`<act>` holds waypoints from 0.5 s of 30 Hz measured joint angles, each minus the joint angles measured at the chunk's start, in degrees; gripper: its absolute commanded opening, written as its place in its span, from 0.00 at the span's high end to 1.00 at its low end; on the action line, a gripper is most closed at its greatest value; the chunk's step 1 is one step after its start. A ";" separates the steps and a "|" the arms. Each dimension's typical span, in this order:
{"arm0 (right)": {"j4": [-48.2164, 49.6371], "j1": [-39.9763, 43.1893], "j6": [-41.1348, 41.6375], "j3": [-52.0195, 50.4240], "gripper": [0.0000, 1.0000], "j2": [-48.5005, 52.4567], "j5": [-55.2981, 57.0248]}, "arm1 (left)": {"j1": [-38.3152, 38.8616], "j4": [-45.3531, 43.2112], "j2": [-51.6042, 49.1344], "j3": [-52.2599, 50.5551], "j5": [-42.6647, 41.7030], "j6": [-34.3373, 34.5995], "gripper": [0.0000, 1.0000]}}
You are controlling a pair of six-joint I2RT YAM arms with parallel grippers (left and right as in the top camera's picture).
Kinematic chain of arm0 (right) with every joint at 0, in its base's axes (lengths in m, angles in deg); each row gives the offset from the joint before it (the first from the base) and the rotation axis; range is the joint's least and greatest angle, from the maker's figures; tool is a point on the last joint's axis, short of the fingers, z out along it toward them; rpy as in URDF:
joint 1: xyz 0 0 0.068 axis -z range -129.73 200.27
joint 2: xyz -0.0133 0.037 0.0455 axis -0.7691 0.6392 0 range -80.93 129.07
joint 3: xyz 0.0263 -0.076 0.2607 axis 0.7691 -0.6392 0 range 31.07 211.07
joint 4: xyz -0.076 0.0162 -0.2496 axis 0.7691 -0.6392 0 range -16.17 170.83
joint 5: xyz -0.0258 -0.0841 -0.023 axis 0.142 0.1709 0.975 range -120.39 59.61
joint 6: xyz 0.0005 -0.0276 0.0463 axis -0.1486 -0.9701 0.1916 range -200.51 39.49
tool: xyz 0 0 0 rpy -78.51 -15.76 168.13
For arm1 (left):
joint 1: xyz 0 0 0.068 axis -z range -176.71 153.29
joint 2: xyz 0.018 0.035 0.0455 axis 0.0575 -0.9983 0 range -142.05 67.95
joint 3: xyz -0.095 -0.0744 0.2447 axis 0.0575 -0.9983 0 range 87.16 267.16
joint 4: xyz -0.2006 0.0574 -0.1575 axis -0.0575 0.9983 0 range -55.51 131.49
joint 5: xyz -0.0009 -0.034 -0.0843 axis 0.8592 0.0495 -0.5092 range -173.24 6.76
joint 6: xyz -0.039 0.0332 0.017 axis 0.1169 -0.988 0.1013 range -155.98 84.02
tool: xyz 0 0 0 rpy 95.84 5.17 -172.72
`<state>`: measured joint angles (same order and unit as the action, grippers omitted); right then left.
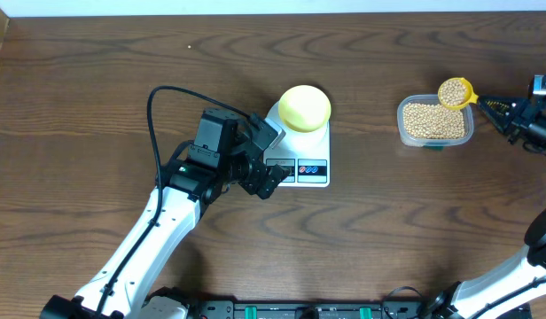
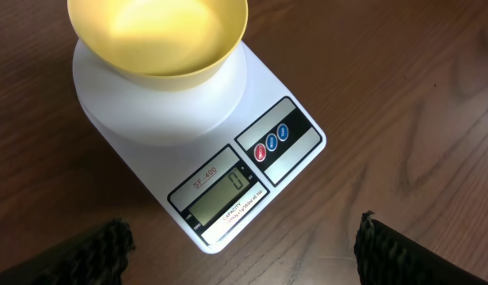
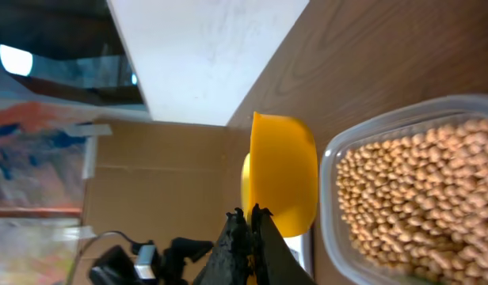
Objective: Scoop item into bowl and weigh 50g on scale
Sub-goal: 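Lift the filled scoop up out of the tub with the right gripper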
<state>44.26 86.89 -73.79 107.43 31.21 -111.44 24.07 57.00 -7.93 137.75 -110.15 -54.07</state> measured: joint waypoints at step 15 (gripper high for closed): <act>0.11 0.00 3.19 0.00 0.99 0.00 -4.46 | 0.00 0.00 0.00 0.00 0.00 -0.02 0.08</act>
<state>44.36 86.89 -70.60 107.43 31.21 -115.90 24.07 57.00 -7.93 137.75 -110.15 -54.09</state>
